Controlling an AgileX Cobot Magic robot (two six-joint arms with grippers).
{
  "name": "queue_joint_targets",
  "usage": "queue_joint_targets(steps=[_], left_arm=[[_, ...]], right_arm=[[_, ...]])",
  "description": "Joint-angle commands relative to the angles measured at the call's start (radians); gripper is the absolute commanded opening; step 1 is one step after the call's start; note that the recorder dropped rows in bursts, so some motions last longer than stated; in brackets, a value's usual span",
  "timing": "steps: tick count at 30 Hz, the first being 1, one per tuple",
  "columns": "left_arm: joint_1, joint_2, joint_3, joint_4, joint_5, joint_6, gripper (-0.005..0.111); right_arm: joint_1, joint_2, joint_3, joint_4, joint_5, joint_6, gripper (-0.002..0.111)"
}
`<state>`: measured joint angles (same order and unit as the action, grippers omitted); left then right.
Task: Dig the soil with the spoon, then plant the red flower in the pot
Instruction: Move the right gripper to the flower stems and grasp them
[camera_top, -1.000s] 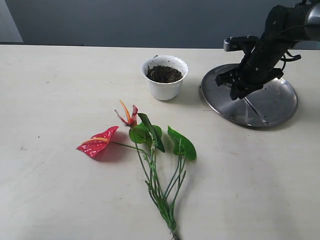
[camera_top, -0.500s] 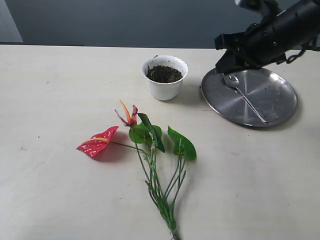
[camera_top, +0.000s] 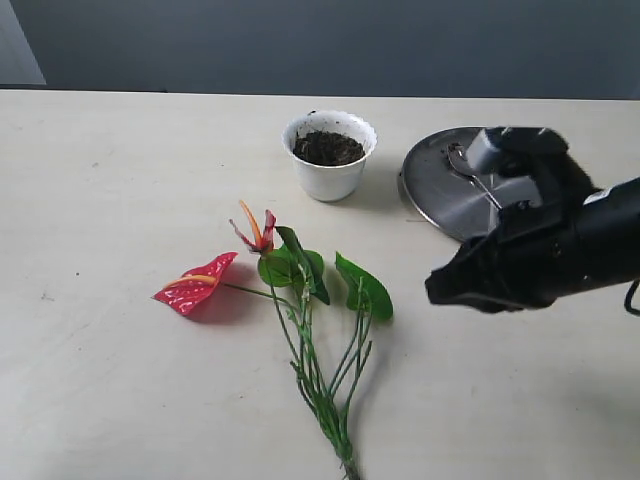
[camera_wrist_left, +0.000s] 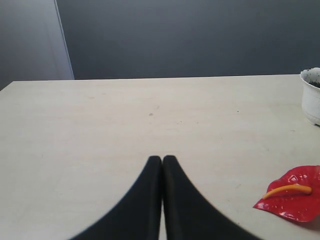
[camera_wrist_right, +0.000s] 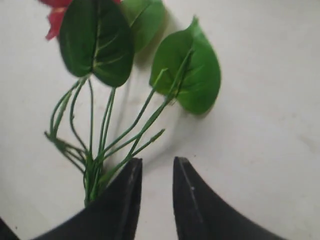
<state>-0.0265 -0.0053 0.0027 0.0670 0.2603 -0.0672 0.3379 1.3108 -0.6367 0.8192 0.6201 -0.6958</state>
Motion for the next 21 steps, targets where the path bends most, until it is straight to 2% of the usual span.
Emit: queue_joint_targets(steps=[1, 2, 5, 11, 21], left_arm=[[-0.006, 0.005, -0.003, 0.004, -0.007, -0.001, 0.002], [-0.006, 0.005, -0.003, 0.004, -0.007, -0.001, 0.002], [-0.006, 0.005, -0.003, 0.004, -0.007, -0.001, 0.002], [-0.006, 0.005, -0.003, 0.004, -0.007, -0.001, 0.002], [-0.006, 0.005, -0.003, 0.004, -0.007, -0.001, 0.002]], right_arm=[[0.105, 0.023, 0.012, 0.019, -0.036, -0.053, 0.039], [0.133, 0.035, 0.012, 0.03, -0.054, -0.053, 0.046], [0.2, 0.079, 0.012, 0.048, -0.079, -0.053, 0.056], [0.342, 0.18, 0.012, 0.053, -0.219, -0.055, 0.057], [0.459, 0.241, 0.012, 0.135, -0.319, -0.074, 0.057]])
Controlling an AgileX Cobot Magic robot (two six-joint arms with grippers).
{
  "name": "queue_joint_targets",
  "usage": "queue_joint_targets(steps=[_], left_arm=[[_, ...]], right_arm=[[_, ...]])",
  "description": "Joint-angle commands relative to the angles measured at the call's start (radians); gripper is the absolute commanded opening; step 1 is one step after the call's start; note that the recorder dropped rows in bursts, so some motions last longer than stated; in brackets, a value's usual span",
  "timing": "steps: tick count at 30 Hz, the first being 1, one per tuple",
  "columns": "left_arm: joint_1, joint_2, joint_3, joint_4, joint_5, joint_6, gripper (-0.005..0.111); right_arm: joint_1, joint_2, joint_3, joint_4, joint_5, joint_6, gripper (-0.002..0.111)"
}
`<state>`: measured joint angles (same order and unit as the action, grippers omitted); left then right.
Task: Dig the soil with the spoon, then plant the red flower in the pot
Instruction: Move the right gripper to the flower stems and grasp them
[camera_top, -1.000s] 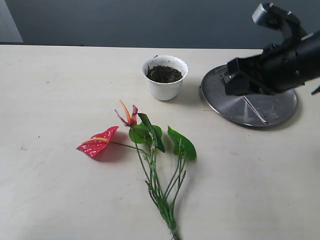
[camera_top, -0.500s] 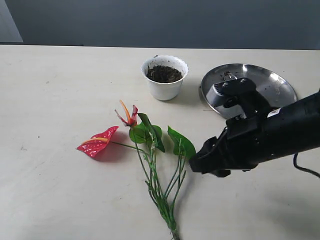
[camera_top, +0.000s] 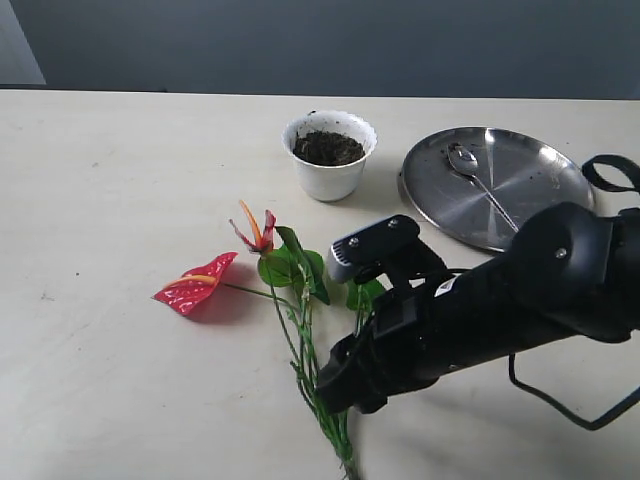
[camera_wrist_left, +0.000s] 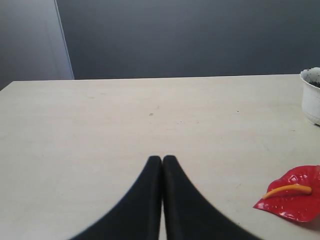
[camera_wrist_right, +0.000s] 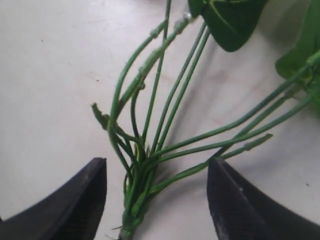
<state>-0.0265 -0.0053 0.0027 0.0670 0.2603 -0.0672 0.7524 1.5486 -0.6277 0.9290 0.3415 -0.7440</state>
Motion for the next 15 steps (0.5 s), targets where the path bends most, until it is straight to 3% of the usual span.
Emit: queue_joint_targets(steps=[1, 6, 15], left_arm=[[-0.006, 0.005, -0.003, 0.004, -0.007, -0.001, 0.002], [-0.006, 0.005, -0.003, 0.004, -0.007, -0.001, 0.002], [-0.006, 0.005, -0.003, 0.004, -0.007, -0.001, 0.002]], right_arm=[[0.058, 0.003, 0.003, 0.025, -0.055, -0.026, 0.057], [0.111, 0.003, 0.003, 0.026, -0.151, -0.037, 0.057], [0.126, 0.084, -0.065, 0.041, -0.157, -0.037, 0.057]])
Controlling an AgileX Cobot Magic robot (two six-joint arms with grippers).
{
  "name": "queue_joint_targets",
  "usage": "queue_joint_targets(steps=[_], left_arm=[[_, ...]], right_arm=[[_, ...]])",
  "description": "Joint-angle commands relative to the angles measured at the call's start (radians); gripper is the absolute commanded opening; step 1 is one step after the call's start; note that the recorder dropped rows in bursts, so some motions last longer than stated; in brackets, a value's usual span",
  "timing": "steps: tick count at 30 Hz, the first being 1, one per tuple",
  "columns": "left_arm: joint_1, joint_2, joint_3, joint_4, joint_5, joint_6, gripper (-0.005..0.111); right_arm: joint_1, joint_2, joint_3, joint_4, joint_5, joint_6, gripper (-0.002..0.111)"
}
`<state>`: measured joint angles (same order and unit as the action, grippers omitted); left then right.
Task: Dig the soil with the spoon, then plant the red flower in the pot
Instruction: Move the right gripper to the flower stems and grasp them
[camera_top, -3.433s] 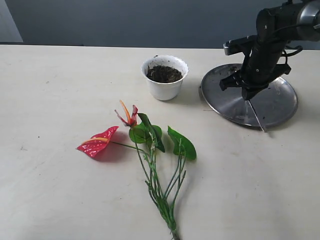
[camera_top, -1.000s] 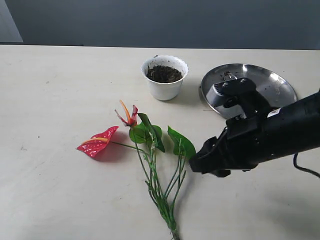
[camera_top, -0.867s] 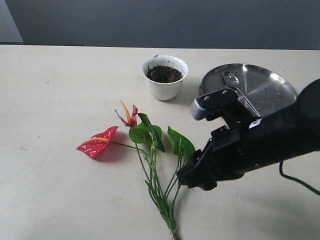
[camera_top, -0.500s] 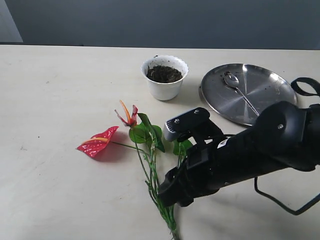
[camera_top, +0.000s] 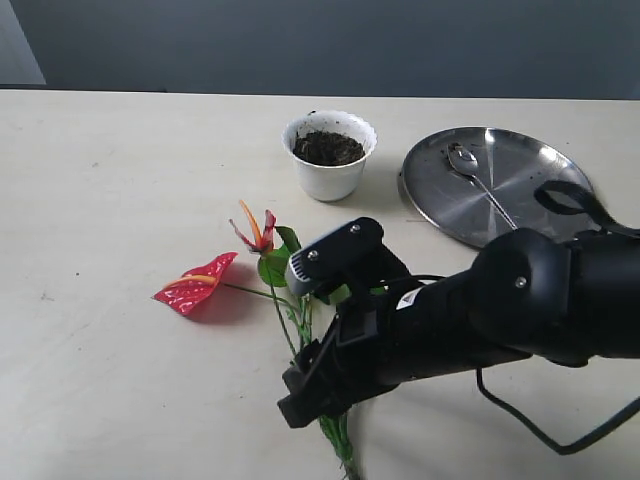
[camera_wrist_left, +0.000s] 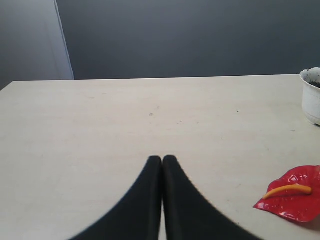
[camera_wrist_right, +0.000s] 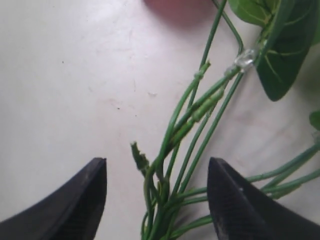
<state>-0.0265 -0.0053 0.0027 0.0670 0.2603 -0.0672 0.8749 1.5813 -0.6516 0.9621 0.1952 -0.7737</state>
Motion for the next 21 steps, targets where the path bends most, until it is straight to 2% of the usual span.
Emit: queue_joint_targets(steps=[1, 12, 15, 21], left_arm=[[-0.006, 0.005, -0.003, 0.004, -0.007, -0.001, 0.002], [-0.006, 0.005, -0.003, 0.004, -0.007, -0.001, 0.002], [-0.006, 0.005, -0.003, 0.004, -0.007, -0.001, 0.002], [-0.006, 0.005, -0.003, 0.004, -0.007, -0.001, 0.002]], right_arm=[[0.003, 0.067, -0.052, 0.007, -0.011, -0.007, 0.057], [0.003, 0.243, -0.112, 0.007, -0.054, -0.007, 0.055], [0.003, 0.255, -0.112, 0.01, -0.05, -0.007, 0.042], [0.003, 0.249, -0.112, 0.037, -0.042, -0.007, -0.001]])
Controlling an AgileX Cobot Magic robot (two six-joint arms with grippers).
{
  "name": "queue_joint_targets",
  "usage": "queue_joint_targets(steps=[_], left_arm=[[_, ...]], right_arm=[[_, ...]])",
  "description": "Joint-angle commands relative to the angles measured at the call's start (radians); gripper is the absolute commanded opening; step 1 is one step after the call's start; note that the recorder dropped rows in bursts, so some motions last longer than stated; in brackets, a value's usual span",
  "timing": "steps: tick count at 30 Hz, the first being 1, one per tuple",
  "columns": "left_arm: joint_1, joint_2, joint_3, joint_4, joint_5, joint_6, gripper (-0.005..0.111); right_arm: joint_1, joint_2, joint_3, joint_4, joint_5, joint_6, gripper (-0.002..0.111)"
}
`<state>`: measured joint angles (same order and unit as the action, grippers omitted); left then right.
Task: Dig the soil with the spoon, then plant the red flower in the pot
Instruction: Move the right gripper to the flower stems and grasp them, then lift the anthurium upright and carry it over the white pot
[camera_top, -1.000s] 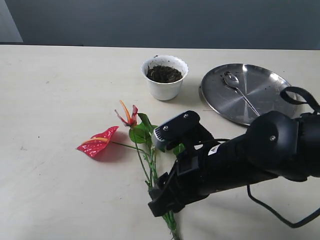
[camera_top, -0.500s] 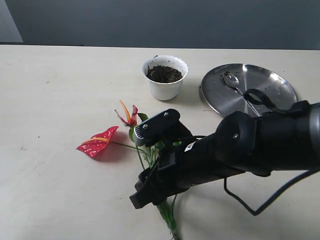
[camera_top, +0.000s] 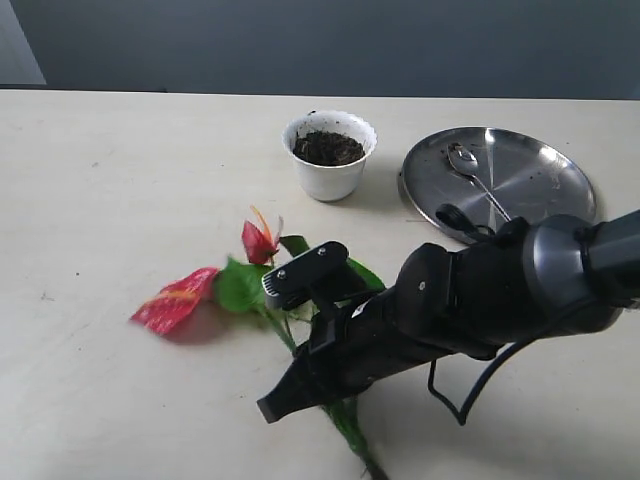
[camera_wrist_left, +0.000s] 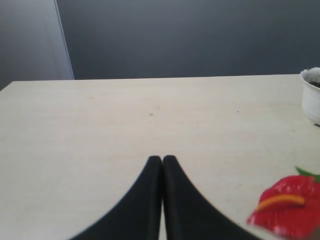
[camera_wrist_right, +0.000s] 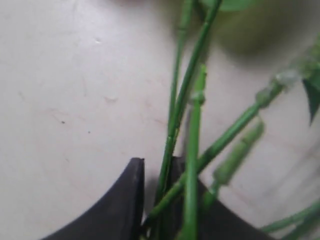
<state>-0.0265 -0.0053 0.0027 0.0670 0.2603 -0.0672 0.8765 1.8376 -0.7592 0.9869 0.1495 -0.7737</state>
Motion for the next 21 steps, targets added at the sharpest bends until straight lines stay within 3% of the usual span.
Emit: queue_joint_targets(steps=[1, 11, 21], left_arm=[[-0.006, 0.005, -0.003, 0.004, -0.007, -0.001, 0.002], [-0.006, 0.005, -0.003, 0.004, -0.007, -0.001, 0.002], [-0.006, 0.005, -0.003, 0.006, -0.007, -0.001, 0.002]], right_arm=[[0.002, -0.01, -0.005, 0.013, 0.004, -0.007, -0.001], [0.002, -0.167, -0.005, 0.013, -0.117, -0.007, -0.001], [0.002, -0.328, -0.005, -0.066, -0.611, 0.049, -0.001]])
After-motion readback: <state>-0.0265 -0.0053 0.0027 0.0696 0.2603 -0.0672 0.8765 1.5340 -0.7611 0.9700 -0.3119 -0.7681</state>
